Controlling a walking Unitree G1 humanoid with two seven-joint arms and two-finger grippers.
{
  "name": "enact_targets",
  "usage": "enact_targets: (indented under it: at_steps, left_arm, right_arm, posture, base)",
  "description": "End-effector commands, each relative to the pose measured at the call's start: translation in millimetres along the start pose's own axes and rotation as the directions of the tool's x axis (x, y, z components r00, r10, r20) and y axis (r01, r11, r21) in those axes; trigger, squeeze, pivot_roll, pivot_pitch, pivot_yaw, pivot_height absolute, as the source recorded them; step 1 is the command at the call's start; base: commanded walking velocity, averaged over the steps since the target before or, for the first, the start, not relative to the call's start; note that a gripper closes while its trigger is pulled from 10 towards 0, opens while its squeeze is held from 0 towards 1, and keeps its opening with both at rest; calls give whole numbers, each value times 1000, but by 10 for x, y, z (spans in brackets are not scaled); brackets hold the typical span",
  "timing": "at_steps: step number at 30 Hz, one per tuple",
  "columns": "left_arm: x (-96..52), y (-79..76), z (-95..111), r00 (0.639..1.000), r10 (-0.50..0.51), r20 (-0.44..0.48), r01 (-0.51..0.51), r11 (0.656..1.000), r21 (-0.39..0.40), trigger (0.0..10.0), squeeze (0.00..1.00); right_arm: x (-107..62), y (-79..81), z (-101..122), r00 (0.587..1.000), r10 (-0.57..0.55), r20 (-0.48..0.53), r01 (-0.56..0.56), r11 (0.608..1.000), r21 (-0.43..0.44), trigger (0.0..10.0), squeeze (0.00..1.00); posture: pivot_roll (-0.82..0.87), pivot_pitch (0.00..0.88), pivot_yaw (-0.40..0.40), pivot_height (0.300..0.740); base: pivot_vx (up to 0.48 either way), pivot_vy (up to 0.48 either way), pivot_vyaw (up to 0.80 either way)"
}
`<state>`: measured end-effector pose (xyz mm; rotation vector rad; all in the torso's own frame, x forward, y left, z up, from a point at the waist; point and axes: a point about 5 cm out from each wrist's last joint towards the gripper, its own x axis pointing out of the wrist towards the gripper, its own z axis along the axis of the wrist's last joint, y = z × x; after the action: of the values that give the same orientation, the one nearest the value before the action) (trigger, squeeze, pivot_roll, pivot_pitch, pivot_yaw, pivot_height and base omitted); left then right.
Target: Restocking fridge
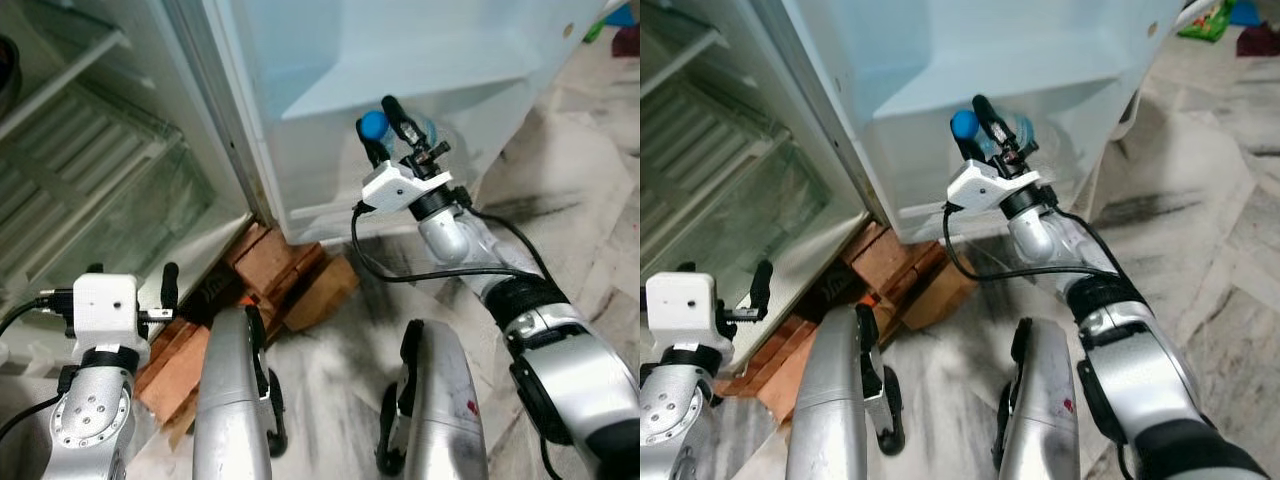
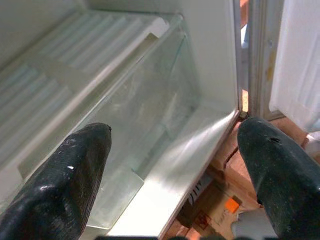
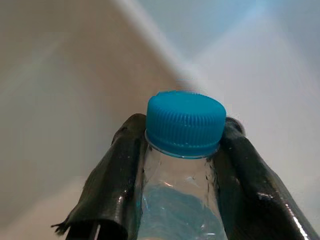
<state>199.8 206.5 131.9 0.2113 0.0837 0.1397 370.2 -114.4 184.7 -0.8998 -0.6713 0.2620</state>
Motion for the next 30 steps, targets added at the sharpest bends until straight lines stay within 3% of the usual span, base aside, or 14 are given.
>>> enact_targets:
  at_steps: [1, 4, 9, 11, 17, 24, 28, 30]
  left_arm:
    - [-49, 38, -18, 1000, 4, -24, -3, 1000, 18, 10000, 0]
    - [-61, 21, -33, 999, -2, -34, 3, 1000, 18, 10000, 0]
    - [-60, -15, -55, 999, -9, -41, 10, 1000, 16, 10000, 0]
    - [-60, -24, -65, 999, -15, -44, 16, 1000, 15, 10000, 0]
    - [-44, -23, -78, 999, -22, -48, 23, 1000, 20, 10000, 0]
    - [-23, -11, -61, 1000, 0, -31, 1, 999, 41, 10000, 0]
    - [-17, -56, -14, 999, -37, -14, 37, 998, 42, 10000, 0]
    - [-15, -68, 3, 999, -47, -14, 48, 998, 32, 10000, 0]
  right_arm:
    - [-15, 31, -45, 999, 1, -54, 3, 997, 74, 10000, 0]
    - [-96, 96, -138, 990, 9, -140, 13, 988, 152, 10000, 0]
    - [-238, 125, -277, 972, 13, -236, 35, 979, 199, 10000, 0]
    - [-331, 94, -405, 941, -11, -337, 98, 965, 242, 10000, 0]
    - [-442, -31, -576, 889, -66, -453, 211, 938, 276, 10000, 0]
    - [-434, -164, -615, 862, -161, -480, 303, 923, 235, 10000, 0]
    - [-314, -187, -562, 856, -188, -482, 341, 906, 253, 10000, 0]
    - [-214, -171, -482, 875, -190, -446, 326, 911, 252, 10000, 0]
  posture:
    - [267, 354, 68, 542]
    - [263, 350, 65, 542]
    - [256, 347, 60, 542]
    - [253, 343, 58, 542]
    - [252, 334, 59, 542]
    - [250, 331, 68, 542]
    - [258, 334, 75, 542]
    - [263, 334, 77, 542]
  base:
    - [0, 0, 0]
    - [0, 0, 0]
    - [0, 0, 0]
    - [0, 0, 0]
    - [0, 0, 0]
    - [0, 0, 0]
    - [0, 0, 0]
    - [0, 0, 0]
